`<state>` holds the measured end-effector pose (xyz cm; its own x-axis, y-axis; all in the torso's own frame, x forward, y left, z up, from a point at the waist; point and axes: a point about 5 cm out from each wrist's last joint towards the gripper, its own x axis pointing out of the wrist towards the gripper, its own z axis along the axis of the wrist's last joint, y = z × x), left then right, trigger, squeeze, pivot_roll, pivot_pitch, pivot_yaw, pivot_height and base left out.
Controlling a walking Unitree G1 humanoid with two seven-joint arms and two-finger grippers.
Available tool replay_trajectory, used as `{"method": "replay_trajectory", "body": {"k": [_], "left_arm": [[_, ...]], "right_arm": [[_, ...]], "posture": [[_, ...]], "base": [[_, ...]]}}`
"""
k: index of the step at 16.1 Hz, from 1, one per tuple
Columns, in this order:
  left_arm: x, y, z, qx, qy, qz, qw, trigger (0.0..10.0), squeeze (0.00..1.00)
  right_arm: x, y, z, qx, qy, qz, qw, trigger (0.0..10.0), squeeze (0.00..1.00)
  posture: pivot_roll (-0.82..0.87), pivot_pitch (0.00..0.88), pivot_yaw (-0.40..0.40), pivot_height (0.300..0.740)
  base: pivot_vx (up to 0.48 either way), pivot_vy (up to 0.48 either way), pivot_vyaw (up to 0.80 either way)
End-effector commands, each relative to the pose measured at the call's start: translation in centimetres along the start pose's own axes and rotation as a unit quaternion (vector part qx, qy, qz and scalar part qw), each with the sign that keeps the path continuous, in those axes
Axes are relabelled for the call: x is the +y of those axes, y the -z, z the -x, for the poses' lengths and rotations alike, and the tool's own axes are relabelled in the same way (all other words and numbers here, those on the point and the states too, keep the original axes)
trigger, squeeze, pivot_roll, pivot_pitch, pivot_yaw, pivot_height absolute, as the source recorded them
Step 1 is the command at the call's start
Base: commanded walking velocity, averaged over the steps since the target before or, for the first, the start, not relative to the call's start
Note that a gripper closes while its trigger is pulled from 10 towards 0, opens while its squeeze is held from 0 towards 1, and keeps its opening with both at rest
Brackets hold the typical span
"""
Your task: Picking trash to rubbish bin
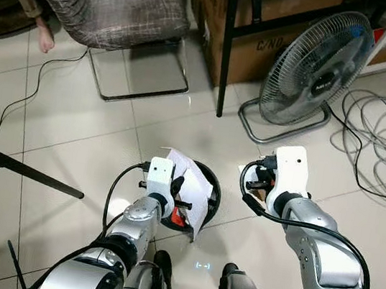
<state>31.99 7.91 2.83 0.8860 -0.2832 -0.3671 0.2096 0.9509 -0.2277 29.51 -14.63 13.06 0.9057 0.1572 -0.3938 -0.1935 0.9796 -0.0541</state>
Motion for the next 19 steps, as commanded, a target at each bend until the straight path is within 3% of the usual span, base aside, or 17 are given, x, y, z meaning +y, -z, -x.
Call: {"method": "replay_trajectory", "body": {"k": [1, 2, 3, 4, 5, 19], "left_arm": [[0.24, 1.1, 0.33, 0.017, -0.005, 0.015, 1.0, 10.0, 0.0], [0.18, 1.12, 0.32, 0.017, -0.003, 0.019, 1.0, 10.0, 0.0], [0.15, 1.11, 0.31, 0.017, -0.003, 0.019, 1.0, 10.0, 0.53], [0.14, 1.11, 0.31, 0.017, -0.004, 0.019, 1.0, 10.0, 0.72], [0.15, 1.12, 0.31, 0.016, -0.005, 0.018, 1.0, 10.0, 1.0], [0.38, 1.11, 0.35, 0.016, -0.014, 0.014, 1.0, 10.0, 1.0]], "right_arm": [[0.26, 0.28, 0.26, 0.005, -0.006, -0.003, 1.0, 10.0, 0.0], [0.19, 0.29, 0.27, 0.005, -0.006, -0.003, 1.0, 10.0, 0.0], [0.15, 0.24, 0.27, 0.004, -0.005, -0.002, 1.0, 10.0, 0.0], [0.14, 0.22, 0.27, 0.004, -0.005, -0.002, 1.0, 10.0, 0.0], [0.14, 0.21, 0.27, 0.004, -0.005, -0.002, 1.0, 10.0, 0.0], [0.2, 0.24, 0.11, 0.006, -0.006, 0.001, 1.0, 10.0, 0.0]], "posture": [[-0.33, 0.331, 0.145, 0.74], [-0.33, 0.331, 0.145, 0.74], [-0.33, 0.331, 0.145, 0.74], [-0.33, 0.331, 0.145, 0.74], [-0.33, 0.331, 0.145, 0.74], [-0.33, 0.335, 0.142, 0.74]], "base": [[0.0, 0.0, 0.0], [0.0, 0.0, 0.0], [0.0, 0.0, 0.0], [0.0, 0.0, 0.0], [0.0, 0.0, 0.0], [0.0, 0.0, 0.0]]}}
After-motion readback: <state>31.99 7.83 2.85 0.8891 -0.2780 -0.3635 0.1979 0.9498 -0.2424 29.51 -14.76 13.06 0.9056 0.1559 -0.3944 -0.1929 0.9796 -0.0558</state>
